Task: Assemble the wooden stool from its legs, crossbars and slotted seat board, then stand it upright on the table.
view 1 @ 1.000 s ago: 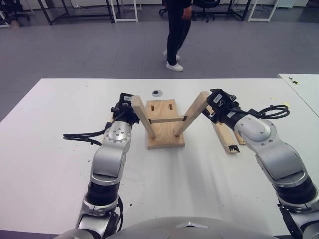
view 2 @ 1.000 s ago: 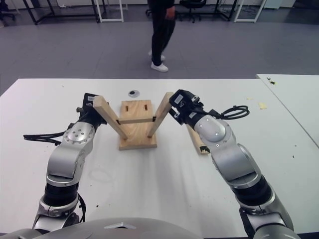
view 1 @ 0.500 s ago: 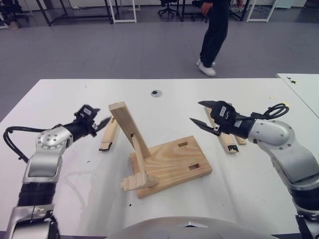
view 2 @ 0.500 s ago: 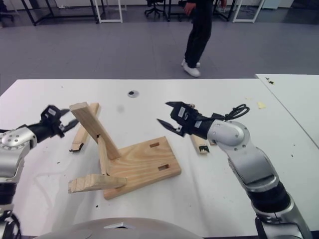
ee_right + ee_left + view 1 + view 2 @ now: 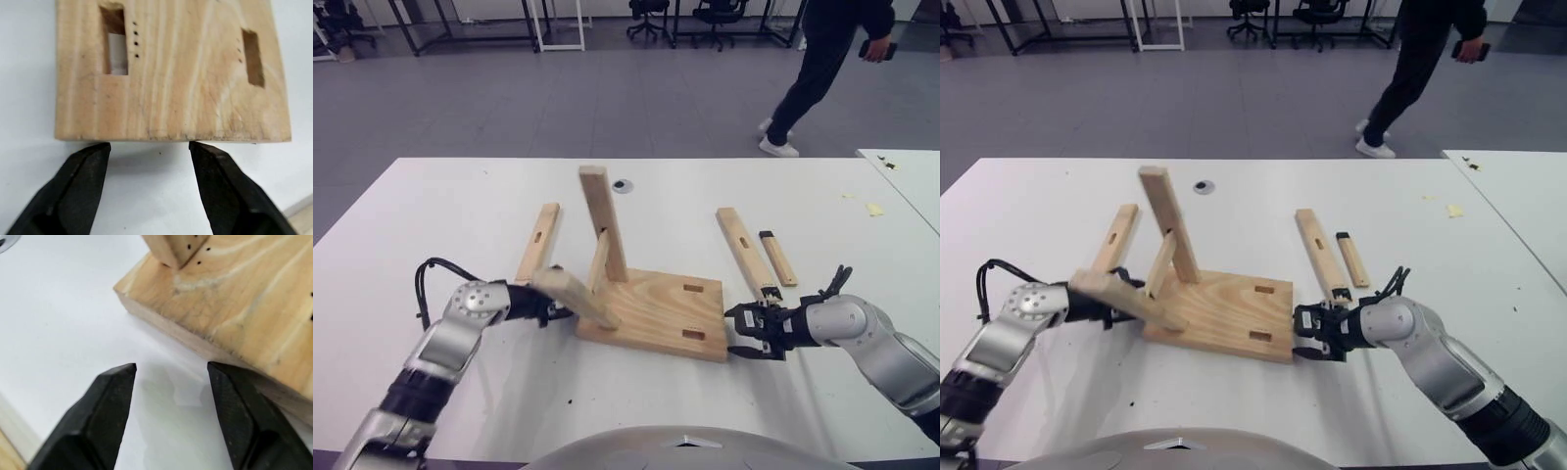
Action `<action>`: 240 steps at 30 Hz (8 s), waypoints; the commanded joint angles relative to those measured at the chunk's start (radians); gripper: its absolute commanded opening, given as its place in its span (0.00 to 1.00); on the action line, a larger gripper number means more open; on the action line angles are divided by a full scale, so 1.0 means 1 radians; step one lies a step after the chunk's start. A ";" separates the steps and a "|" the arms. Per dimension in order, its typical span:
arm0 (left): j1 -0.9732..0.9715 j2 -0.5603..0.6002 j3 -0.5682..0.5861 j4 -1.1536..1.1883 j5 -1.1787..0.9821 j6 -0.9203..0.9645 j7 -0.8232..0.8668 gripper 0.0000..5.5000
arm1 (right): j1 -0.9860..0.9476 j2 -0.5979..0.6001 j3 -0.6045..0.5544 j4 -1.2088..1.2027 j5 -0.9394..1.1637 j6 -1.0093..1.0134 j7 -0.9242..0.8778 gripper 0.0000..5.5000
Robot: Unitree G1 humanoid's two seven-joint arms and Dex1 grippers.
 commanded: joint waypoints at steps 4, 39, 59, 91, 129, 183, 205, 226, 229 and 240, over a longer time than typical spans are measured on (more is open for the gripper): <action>-0.357 -0.087 0.110 0.479 -0.010 -0.324 0.075 0.49 | -0.029 0.143 -0.169 -0.133 0.286 0.087 -0.002 0.55; 0.108 -0.098 0.150 -0.292 -0.026 0.130 0.269 0.49 | -0.133 0.535 -0.570 0.564 0.106 0.106 -0.619 0.55; -0.480 -0.370 0.452 -0.489 -0.734 0.547 0.515 0.50 | -0.503 0.452 -0.527 0.184 0.066 -0.204 -0.704 0.24; -0.604 -0.187 0.643 -0.236 -0.915 0.441 0.649 0.07 | -0.458 0.559 -0.284 -0.096 0.127 -0.104 -0.562 0.51; -0.188 -0.246 0.550 0.503 -0.339 -0.116 0.540 0.07 | -0.175 0.608 -0.475 0.372 0.013 -0.424 -0.732 0.53; -0.012 0.011 0.273 0.234 -0.117 0.203 0.319 0.37 | -0.203 0.595 -0.445 0.388 -0.039 -0.374 -0.736 0.53; -0.575 -0.094 0.207 -0.490 -0.445 0.362 0.333 0.37 | -1.067 0.868 -0.705 0.309 1.219 0.332 -1.161 0.66; -0.470 -0.021 0.163 -0.536 -0.382 0.369 0.287 0.42 | -0.836 0.769 -0.704 0.109 1.599 0.284 -1.475 0.19; -0.332 0.020 0.201 -0.622 -0.419 0.419 0.280 0.52 | -0.567 0.733 -0.707 -0.104 1.749 0.241 -1.596 0.19; 0.326 0.073 0.248 -0.640 -0.308 0.312 0.281 0.74 | 0.153 0.555 -0.702 -0.332 1.686 0.162 -1.527 0.19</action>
